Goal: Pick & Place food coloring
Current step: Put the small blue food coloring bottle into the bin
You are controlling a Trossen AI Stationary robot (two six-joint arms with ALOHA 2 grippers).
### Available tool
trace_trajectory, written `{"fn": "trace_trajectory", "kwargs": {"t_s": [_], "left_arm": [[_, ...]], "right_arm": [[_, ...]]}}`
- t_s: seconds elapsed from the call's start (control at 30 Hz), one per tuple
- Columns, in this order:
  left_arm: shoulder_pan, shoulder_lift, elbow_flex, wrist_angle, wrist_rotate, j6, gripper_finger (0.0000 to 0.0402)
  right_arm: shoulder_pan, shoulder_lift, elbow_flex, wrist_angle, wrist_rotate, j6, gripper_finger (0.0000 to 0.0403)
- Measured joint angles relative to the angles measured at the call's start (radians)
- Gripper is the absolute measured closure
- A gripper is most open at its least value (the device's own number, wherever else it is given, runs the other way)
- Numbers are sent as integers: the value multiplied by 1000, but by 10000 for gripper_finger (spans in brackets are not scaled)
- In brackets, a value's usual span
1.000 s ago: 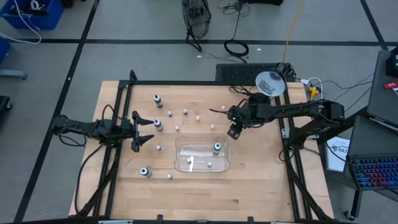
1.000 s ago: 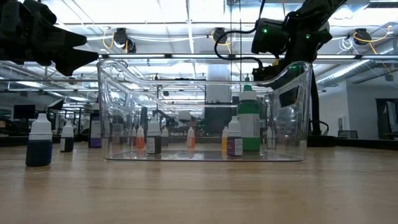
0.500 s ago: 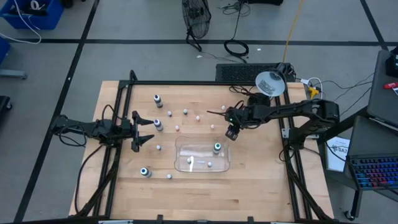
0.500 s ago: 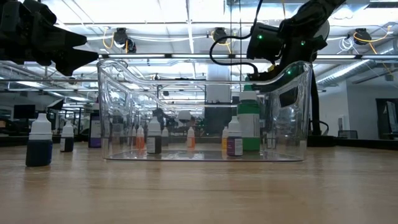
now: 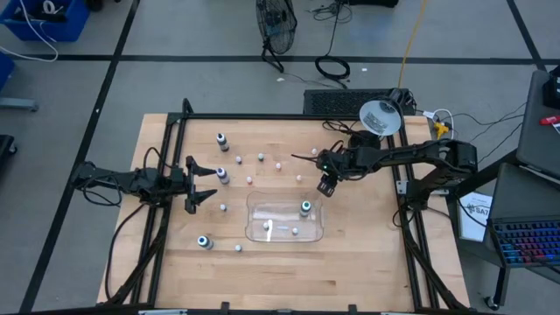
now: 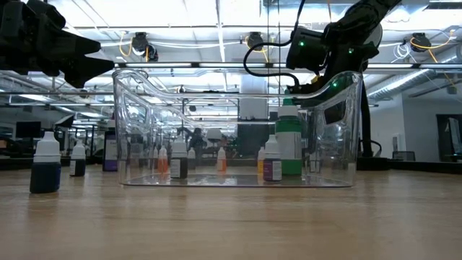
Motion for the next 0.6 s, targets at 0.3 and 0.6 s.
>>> {"fn": "trace_trajectory", "kwargs": {"t_s": [0.3, 0.6], "left_arm": [[0, 0, 0, 0, 0, 0, 91], [0, 0, 0, 0, 0, 0, 92]], "right_arm": [[0, 0, 0, -7, -1, 12, 232], [0, 0, -28, -6, -3, 32, 232]]}}
